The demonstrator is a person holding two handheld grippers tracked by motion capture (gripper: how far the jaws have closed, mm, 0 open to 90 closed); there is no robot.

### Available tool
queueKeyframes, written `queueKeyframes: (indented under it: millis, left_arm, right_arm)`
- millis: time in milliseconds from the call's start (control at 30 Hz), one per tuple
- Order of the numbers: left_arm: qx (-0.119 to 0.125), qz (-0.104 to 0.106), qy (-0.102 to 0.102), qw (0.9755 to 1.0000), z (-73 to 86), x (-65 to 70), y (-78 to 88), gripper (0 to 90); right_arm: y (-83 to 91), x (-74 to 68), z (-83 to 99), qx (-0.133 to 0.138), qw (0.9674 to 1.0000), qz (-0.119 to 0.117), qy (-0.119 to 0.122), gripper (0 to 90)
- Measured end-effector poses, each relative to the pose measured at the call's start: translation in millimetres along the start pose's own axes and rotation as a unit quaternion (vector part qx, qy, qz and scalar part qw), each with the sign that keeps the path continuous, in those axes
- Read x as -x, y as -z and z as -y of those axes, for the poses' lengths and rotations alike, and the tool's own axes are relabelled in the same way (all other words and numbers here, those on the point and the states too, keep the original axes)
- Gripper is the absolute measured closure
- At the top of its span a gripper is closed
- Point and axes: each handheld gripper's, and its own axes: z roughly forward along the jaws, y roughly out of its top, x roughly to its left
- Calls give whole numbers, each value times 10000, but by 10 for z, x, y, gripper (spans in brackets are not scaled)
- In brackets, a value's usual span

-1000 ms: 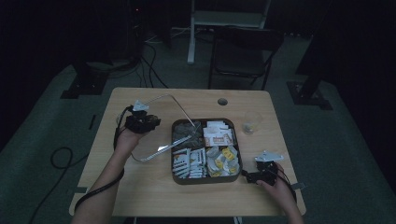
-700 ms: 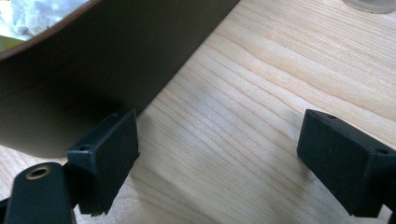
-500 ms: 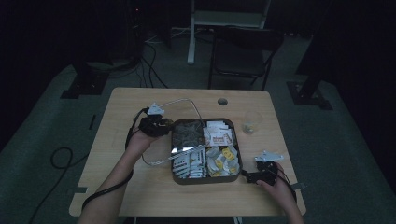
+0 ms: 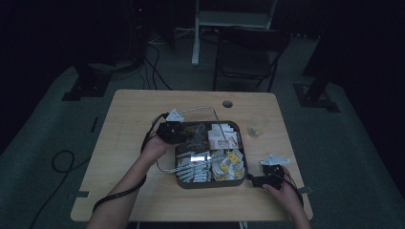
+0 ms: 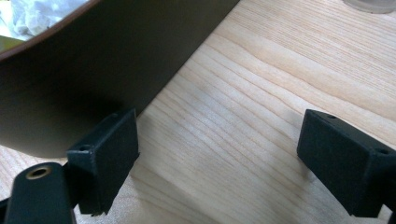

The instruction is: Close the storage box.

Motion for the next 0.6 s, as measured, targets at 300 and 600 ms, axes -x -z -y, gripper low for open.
queueKeyframes:
  millis: [300,600]
  left_arm:
    - [-10,261,-179,9995,-96,156,-128,595]
    - [-20,544,-385,9978,-128,307,-245,595]
  right_arm:
    - [0,0,0,-2,10000,0,-1,122]
    - [0,0,0,-1,10000,0,1,122]
